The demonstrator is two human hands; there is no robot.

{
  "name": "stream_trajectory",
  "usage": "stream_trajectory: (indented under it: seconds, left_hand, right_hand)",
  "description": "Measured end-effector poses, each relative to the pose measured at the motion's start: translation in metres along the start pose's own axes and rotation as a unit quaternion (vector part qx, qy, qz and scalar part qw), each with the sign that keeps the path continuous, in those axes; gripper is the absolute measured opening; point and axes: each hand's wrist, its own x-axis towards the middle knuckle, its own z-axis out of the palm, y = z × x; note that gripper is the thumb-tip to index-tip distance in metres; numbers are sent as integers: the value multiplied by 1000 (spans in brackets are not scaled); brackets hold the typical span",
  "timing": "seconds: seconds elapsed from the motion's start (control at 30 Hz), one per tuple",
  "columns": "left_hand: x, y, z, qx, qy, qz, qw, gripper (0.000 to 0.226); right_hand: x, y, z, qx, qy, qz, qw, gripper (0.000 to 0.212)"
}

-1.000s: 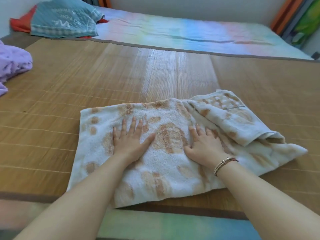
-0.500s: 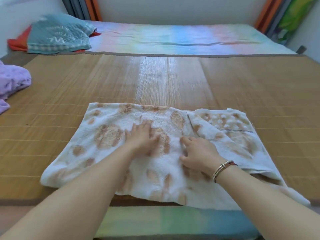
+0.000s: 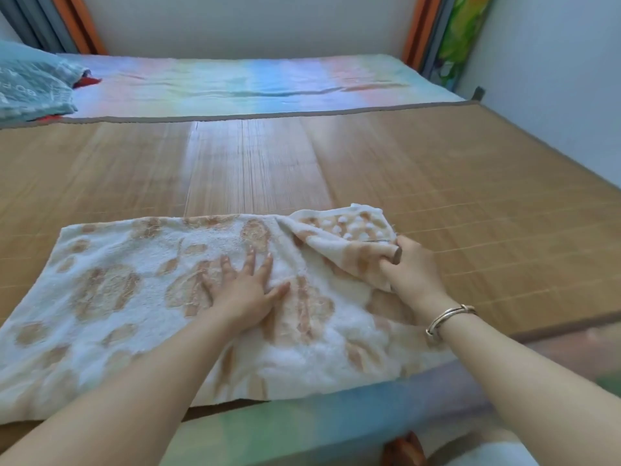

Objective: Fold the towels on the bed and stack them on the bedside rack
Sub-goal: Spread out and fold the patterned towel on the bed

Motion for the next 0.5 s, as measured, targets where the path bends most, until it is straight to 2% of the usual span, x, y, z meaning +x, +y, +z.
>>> stream_trajectory:
  seconds: [0.1,0.17,0.23,0.37,0.43,0.5]
  left_hand:
    - [17,16,-4,-16,8,24,1000,73]
    - [32,28,-7,-10,18,30,999,72]
    - [46,37,-11,-10,36,31,999,72]
    - [76,49,-12,-17,53,18,998,74]
    - [88,52,-4,-15,35,-3,999,77]
    - [93,53,7,14,42,-18,999,79]
  right_hand:
    - [35,8,-6,151,51,25,987,20]
    - [61,5,-8,185,86,12,979,35]
    - [86,3,-7,190,90,8,978,35]
    - [131,20,5,131,40,40,990,28]
    - [140,39,15,97,-34,103,989,21]
    - [138,52,24,82,-84,142,983,27]
